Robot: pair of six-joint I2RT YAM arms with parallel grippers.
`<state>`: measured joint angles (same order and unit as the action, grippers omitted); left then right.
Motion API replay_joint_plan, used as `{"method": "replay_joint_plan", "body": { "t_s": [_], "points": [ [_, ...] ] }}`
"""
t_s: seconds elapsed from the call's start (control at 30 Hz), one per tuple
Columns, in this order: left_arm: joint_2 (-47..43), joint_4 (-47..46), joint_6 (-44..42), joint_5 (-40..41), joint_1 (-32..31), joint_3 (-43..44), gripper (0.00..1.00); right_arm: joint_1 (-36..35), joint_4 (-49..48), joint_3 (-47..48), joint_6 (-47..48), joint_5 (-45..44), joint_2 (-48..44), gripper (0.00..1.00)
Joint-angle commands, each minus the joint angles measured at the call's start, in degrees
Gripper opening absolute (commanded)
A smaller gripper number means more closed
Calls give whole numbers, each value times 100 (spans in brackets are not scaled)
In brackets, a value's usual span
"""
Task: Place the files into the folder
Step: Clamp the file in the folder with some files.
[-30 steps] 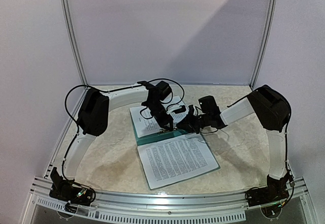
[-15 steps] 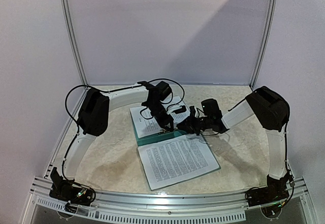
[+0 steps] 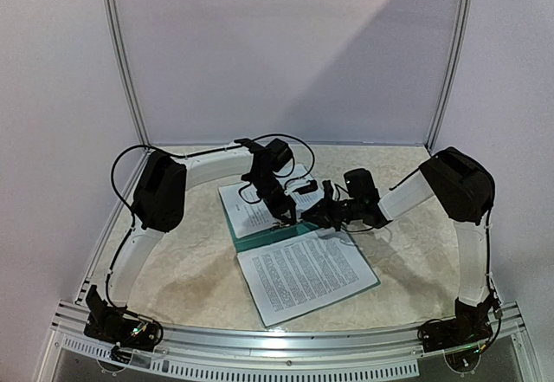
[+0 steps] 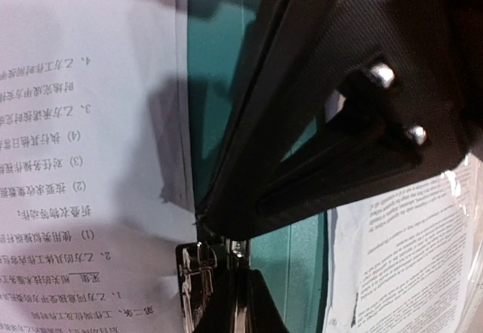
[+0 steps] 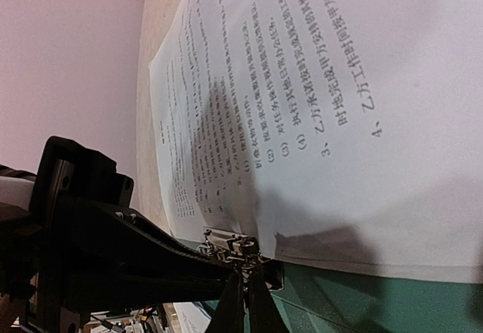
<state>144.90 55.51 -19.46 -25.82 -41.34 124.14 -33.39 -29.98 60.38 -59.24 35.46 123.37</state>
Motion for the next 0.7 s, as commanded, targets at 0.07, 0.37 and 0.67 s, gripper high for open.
{"method": "replay_joint_plan", "body": {
  "t_s": [0.07,0.37,0.67],
  "points": [
    [667,427,48,359,-111,-279,0,-128,431,-36,103,-6,50,5],
    [623,592,-129,208,-111,-101,12,-138,989,73,454,-597,325,0],
    [-21,933,-583,-8,-33,402,39,-125,1550,-68,678,-1101,514,0]
  ]
}}
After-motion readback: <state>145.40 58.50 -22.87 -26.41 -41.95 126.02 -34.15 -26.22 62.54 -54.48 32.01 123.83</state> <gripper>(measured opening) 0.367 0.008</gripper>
